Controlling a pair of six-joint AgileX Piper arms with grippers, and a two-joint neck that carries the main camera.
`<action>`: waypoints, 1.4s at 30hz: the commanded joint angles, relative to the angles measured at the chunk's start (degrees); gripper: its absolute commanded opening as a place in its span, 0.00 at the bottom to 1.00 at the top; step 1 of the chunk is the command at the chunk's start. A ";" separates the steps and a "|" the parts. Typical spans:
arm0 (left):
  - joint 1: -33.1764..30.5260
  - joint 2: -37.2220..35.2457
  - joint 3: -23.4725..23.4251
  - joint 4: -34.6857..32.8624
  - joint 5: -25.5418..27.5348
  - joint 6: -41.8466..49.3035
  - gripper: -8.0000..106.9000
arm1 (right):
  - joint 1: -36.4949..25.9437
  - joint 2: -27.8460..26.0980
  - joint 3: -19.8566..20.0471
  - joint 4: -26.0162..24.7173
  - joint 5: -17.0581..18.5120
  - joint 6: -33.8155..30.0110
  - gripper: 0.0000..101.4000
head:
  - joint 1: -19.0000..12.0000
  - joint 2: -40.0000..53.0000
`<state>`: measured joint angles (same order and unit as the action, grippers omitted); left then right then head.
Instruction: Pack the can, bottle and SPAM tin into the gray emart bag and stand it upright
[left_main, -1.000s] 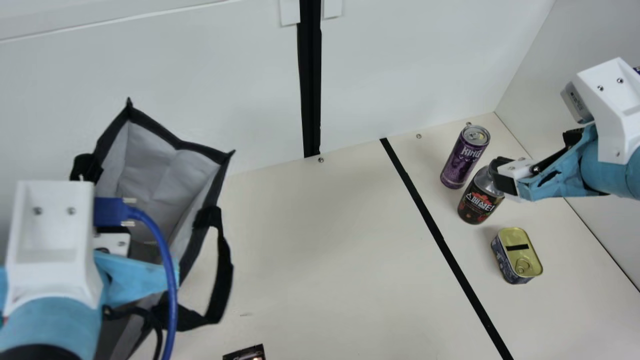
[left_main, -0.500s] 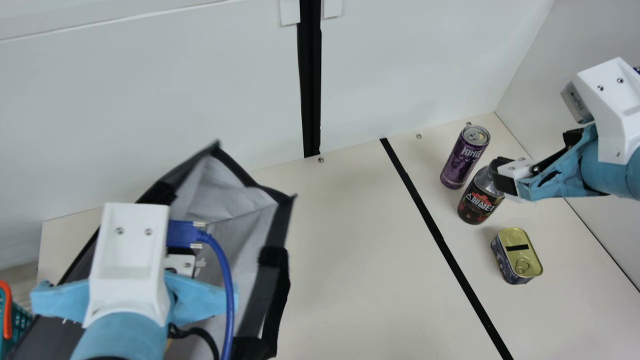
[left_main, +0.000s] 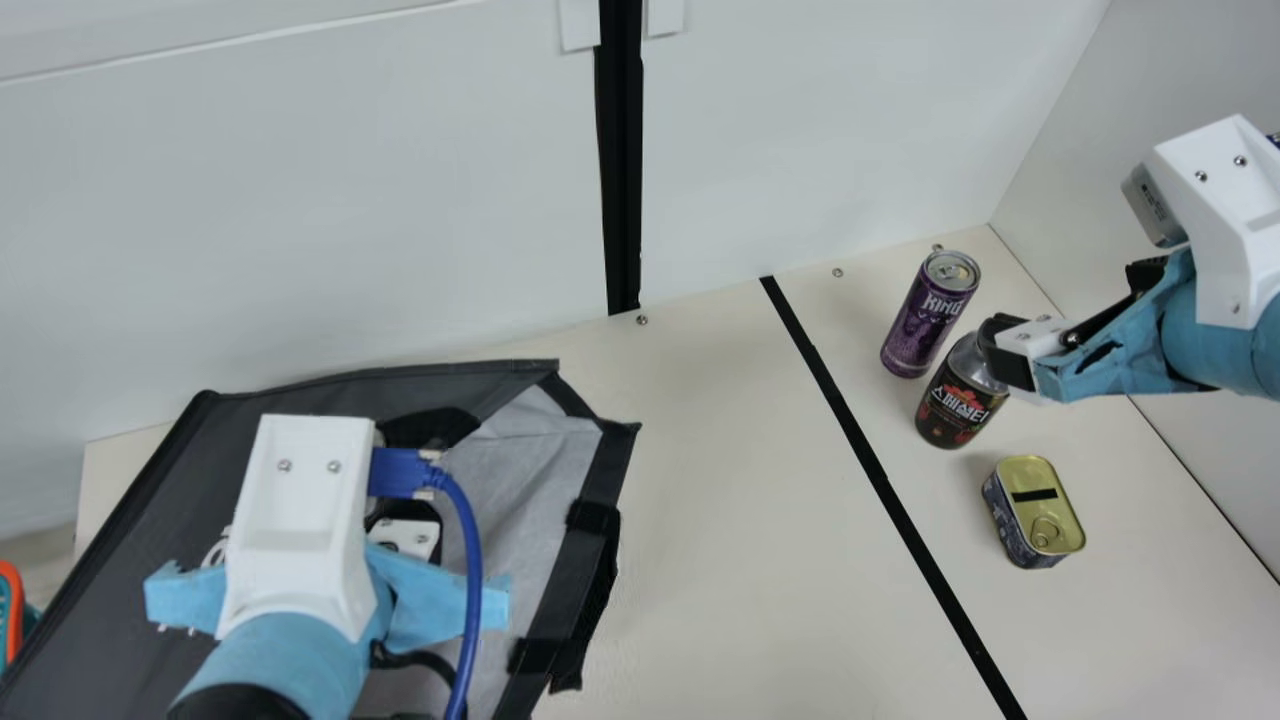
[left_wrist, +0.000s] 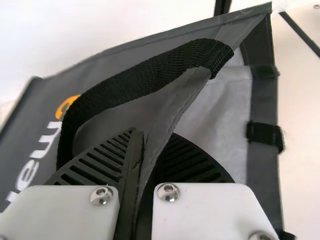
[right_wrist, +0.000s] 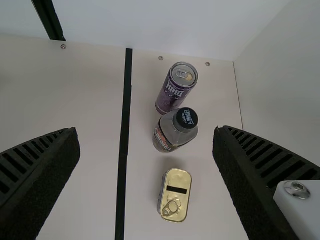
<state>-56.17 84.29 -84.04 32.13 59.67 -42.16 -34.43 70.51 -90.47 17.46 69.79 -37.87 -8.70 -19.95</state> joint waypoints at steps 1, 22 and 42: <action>1.33 -0.16 0.51 -3.88 -1.84 0.83 0.00 | 0.00 0.00 0.00 0.00 0.00 0.00 0.94 | -1.30 -0.05; 15.34 -0.81 8.22 -35.86 -16.28 15.87 0.00 | 0.00 0.00 0.00 0.00 0.00 0.00 0.94 | -1.30 -0.05; 24.80 0.49 10.60 -64.97 -18.57 34.90 0.00 | 0.00 0.00 0.00 0.00 0.00 0.00 0.94 | -1.30 -0.05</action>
<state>-31.73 84.71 -73.53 -29.99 40.97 -8.68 -34.43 70.51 -90.47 17.46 69.79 -37.87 -8.70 -19.95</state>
